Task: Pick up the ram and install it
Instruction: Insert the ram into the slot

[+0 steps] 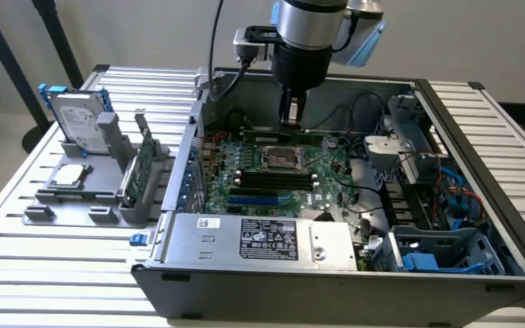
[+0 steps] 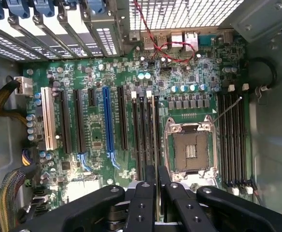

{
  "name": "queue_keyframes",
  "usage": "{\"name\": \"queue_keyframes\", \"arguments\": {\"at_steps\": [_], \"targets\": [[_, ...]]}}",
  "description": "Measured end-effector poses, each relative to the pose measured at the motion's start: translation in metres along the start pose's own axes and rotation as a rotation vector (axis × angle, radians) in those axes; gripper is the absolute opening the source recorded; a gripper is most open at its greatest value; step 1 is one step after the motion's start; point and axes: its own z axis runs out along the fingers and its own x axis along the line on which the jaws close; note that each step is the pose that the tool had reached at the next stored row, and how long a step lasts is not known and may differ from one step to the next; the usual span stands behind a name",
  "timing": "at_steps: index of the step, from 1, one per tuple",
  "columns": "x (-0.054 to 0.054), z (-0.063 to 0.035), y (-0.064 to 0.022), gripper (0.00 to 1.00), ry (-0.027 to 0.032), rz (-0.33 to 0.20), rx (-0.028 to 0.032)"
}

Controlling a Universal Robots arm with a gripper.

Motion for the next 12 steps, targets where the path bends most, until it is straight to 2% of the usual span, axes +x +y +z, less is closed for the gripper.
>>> {"name": "queue_keyframes", "arguments": {"at_steps": [12], "targets": [[0.004,0.0217,-0.0012,0.14,0.0000,0.000,0.0000]]}}
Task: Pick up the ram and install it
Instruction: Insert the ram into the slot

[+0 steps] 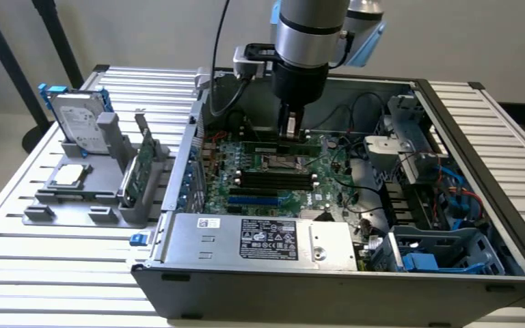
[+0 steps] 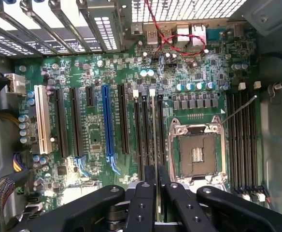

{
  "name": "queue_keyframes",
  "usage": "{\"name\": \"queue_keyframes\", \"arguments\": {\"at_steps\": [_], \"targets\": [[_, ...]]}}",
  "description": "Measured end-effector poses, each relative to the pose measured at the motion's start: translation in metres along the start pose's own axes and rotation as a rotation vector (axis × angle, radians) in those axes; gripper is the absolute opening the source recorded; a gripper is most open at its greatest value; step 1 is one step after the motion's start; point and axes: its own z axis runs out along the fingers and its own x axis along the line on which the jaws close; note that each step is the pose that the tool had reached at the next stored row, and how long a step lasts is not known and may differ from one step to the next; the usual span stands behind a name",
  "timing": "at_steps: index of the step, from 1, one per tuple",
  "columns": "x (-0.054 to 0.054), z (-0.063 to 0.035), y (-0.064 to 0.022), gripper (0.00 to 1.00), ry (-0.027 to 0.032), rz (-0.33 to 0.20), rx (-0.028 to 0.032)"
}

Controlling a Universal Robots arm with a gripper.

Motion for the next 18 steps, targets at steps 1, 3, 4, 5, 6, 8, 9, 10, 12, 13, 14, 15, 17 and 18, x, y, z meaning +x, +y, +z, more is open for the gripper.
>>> {"name": "queue_keyframes", "arguments": {"at_steps": [1,3,4,5,6,8,9,10,12,13,14,15,17,18], "targets": [[0.001,0.0018,-0.0002,0.14,0.0000,0.000,0.0000],[0.002,0.0053,-0.0004,0.14,0.0000,0.000,0.0000],[0.003,0.0071,-0.0006,0.14,0.0000,0.000,0.0000],[0.003,0.0089,-0.0007,0.14,-0.0001,0.000,0.0000],[0.004,0.0108,-0.0009,0.14,0.0001,0.000,-0.0002],[0.006,0.0143,-0.0012,0.14,0.0000,0.000,-0.0007],[0.006,0.0158,-0.0013,0.14,0.0000,0.000,-0.0013],[0.007,0.0173,-0.0014,0.14,0.0000,0.000,-0.0022],[0.008,0.0200,-0.0016,0.14,0.0001,0.000,-0.0047],[0.008,0.0212,-0.0017,0.14,-0.0001,0.000,-0.0061],[0.009,0.0222,-0.0018,0.14,-0.0003,0.000,-0.0080],[0.009,0.0232,-0.0019,0.14,-0.0006,0.000,-0.0103],[0.010,0.0252,-0.0021,0.14,-0.0013,0.001,-0.0144],[0.011,0.0263,-0.0022,0.14,-0.0020,0.001,-0.0157]]}}
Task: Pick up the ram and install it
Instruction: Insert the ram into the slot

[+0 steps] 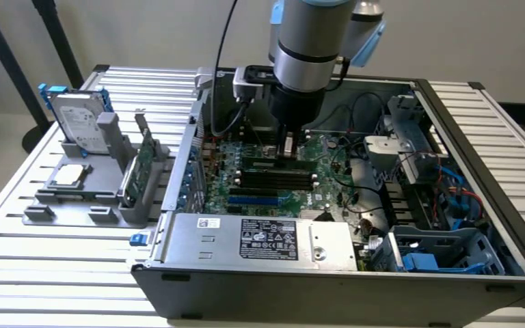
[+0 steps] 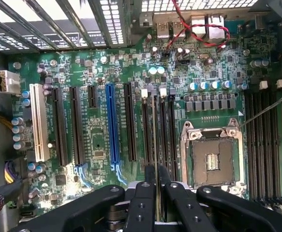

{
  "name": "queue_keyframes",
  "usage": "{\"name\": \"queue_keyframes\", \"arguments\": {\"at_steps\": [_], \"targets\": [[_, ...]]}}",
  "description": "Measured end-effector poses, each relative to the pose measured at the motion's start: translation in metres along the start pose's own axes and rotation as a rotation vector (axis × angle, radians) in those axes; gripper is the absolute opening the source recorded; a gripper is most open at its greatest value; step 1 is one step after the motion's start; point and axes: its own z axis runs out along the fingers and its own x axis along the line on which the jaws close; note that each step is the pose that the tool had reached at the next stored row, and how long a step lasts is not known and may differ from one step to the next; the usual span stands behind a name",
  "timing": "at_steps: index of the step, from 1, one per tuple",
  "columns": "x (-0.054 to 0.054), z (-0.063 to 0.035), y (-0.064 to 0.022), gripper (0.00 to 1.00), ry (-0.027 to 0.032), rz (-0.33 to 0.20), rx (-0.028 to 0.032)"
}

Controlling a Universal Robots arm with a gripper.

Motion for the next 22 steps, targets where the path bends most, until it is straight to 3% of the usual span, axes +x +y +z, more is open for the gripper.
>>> {"name": "queue_keyframes", "arguments": {"at_steps": [6,22], "targets": [[0.002,0.0080,-0.0006,0.14,-0.0055,0.000,-0.0020],[0.003,0.0256,-0.0018,0.14,-0.0121,-0.005,-0.0048]]}}
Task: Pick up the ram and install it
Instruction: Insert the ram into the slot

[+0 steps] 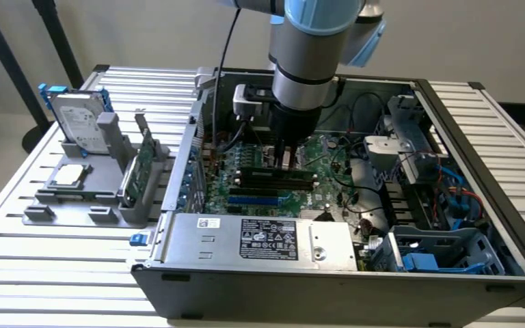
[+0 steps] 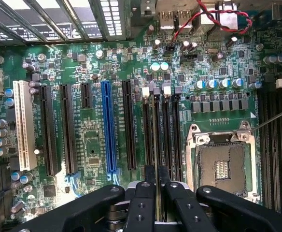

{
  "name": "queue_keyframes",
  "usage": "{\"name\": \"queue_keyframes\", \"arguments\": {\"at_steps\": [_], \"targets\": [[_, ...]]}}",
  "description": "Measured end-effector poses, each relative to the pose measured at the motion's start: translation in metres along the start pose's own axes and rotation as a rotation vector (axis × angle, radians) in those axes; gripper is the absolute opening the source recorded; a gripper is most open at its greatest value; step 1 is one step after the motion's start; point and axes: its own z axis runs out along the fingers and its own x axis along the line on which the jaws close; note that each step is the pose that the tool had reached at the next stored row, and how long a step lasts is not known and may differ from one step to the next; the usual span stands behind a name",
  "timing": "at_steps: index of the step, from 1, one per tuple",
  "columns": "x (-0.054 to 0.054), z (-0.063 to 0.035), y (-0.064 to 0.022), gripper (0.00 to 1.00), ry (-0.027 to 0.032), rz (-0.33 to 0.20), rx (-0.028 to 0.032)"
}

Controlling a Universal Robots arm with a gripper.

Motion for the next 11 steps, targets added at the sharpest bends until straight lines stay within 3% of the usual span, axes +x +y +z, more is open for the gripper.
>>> {"name": "queue_keyframes", "arguments": {"at_steps": [11], "targets": [[0.0000,0.0021,-0.0009,0.14,0.0001,-0.008,-0.0010]]}}
